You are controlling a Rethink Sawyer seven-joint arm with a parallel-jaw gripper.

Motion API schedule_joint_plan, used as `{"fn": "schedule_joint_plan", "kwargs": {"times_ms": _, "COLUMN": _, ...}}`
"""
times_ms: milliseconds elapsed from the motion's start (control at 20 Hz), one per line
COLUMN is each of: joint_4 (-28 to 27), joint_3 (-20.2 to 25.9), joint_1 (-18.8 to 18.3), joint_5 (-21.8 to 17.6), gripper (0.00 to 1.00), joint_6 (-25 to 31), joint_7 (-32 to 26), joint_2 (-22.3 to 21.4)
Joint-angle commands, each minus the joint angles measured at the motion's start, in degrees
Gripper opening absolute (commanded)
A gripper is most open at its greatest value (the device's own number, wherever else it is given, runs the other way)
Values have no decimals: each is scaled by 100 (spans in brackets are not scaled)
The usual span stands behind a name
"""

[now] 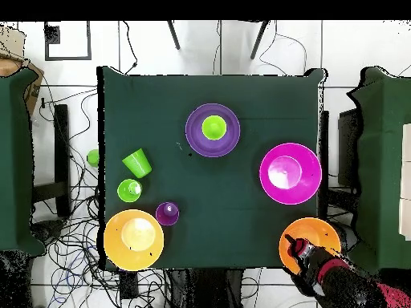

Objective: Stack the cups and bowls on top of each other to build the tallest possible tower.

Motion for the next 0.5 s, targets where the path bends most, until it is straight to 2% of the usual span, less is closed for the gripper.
{"fn": "schedule_joint_plan", "kwargs": {"times_ms": 50, "joint_4": 559, "joint_3": 695, "joint_1": 111, "joint_5": 343, "gripper": 100, "joint_6": 782, "joint_7": -1019, "joint_2": -597}}
{"fn": "schedule_joint_plan", "kwargs": {"times_ms": 250, "joint_4": 392, "joint_3": 628, "joint_1": 93, "joint_5": 112, "gripper": 100, "joint_6": 789, "joint_7": -1059, "joint_2": -387}}
{"fn": "schedule_joint_plan", "kwargs": {"times_ms": 500, "joint_4": -301, "joint_3": 31, "joint_1": 386, "joint_5": -1086, "gripper": 100, "joint_6": 189, "joint_7": -933, "joint_2": 492}}
